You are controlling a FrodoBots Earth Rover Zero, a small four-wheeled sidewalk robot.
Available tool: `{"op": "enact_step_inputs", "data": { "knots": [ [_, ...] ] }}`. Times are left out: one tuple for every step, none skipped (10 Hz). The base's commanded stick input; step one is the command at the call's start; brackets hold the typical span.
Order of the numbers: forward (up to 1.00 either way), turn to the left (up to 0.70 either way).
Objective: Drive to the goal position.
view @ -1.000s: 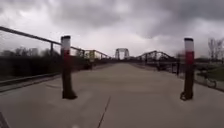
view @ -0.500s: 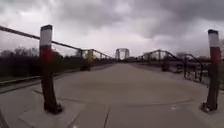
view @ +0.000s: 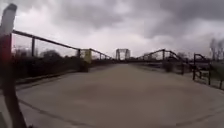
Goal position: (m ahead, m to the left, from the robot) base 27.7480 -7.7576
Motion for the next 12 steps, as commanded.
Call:
{"op": "enact_step_inputs", "data": {
  "knots": [
    [1.00, -0.34],
    [1.00, -0.10],
    [1.00, -0.05],
    [1.00, 0.00],
    [1.00, 0.00],
    [1.00, 0.00],
    [1.00, 0.00],
    [1.00, 0.00],
    [1.00, 0.00],
    [1.00, 0.00],
    [1.00, 0.00],
    [1.00, 0.00]
  ]
}}
